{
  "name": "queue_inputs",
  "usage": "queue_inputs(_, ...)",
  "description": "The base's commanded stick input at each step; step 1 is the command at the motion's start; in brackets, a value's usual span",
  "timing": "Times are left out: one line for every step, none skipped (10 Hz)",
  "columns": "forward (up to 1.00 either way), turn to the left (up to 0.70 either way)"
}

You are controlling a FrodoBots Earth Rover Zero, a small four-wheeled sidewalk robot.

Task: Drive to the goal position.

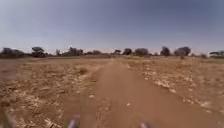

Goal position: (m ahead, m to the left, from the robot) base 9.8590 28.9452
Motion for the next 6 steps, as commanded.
queue_inputs(0.7, 0.0)
queue_inputs(0.7, 0.0)
queue_inputs(0.7, 0.0)
queue_inputs(0.7, 0.0)
queue_inputs(0.46, 0.0)
queue_inputs(0.1, 0.0)
